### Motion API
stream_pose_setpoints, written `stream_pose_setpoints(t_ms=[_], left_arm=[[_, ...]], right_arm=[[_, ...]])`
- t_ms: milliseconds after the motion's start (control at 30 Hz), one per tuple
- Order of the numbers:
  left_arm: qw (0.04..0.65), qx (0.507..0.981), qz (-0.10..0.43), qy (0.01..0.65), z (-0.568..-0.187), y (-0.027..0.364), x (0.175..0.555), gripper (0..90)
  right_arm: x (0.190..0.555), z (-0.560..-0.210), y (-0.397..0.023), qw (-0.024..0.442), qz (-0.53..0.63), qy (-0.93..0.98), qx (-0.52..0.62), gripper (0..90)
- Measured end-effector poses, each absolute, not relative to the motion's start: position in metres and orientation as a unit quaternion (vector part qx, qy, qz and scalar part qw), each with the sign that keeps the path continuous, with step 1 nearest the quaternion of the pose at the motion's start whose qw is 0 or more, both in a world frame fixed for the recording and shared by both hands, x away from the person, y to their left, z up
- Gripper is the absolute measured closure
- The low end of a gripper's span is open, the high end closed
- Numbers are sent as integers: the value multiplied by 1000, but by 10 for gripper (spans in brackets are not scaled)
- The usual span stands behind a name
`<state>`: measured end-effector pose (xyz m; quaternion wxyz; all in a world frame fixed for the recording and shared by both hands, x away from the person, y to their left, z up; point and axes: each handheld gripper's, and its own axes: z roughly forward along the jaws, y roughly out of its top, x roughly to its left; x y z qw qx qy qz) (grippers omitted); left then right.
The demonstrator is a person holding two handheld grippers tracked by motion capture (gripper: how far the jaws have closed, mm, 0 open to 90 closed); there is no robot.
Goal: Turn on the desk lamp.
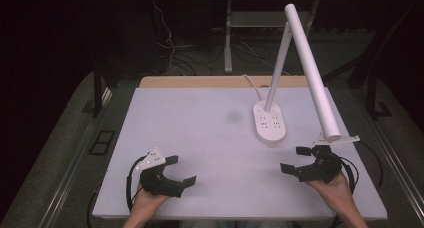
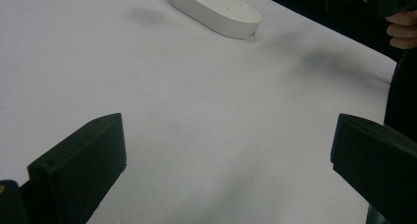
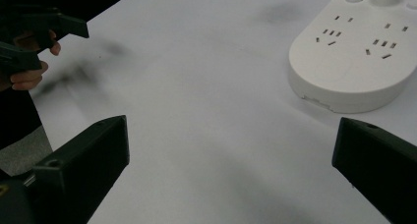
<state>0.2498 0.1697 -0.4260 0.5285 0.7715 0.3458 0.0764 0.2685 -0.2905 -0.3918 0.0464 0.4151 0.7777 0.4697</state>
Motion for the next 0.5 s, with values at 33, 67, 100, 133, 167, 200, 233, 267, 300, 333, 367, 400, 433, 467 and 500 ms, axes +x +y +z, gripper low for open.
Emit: stream_pose_setpoints(t_ms=[33, 67, 100, 133, 167, 200, 233, 267, 300, 333, 367, 400, 433, 467, 500], left_arm=[[528, 772, 76, 345, -426, 170, 250, 0], [527, 773, 75, 345, -426, 169, 250, 0], [526, 774, 76, 344, -426, 170, 250, 0], [527, 774, 76, 344, -426, 170, 250, 0], [527, 773, 76, 345, -426, 169, 250, 0], [527, 773, 76, 345, -426, 169, 250, 0], [529, 772, 77, 345, -426, 170, 250, 0], [529, 771, 78, 345, -426, 170, 250, 0], [531, 770, 78, 347, -426, 170, 250, 0], [531, 769, 78, 347, -426, 170, 250, 0], [531, 769, 77, 348, -426, 170, 250, 0], [530, 770, 78, 347, -426, 170, 250, 0], [530, 770, 77, 347, -426, 170, 250, 0], [530, 770, 77, 347, -426, 170, 250, 0], [529, 771, 78, 346, -426, 170, 250, 0]], right_arm=[[270, -391, -291, 48, 470, 778, 414, 4], [272, -389, -291, 47, 468, 780, 413, 3], [274, -388, -291, 47, 467, 780, 413, 4], [275, -387, -291, 47, 467, 781, 412, 4], [276, -386, -291, 47, 466, 781, 413, 4], [276, -386, -291, 47, 466, 781, 413, 4], [279, -384, -291, 47, 466, 782, 411, 4], [279, -384, -291, 47, 466, 782, 411, 4], [280, -383, -291, 47, 465, 783, 410, 4], [283, -381, -291, 47, 462, 785, 410, 4], [285, -379, -291, 47, 462, 785, 410, 4], [287, -378, -291, 48, 462, 785, 409, 4], [288, -377, -291, 47, 462, 785, 409, 4], [290, -377, -292, 48, 462, 785, 410, 4], [290, -377, -292, 48, 462, 785, 410, 4]])
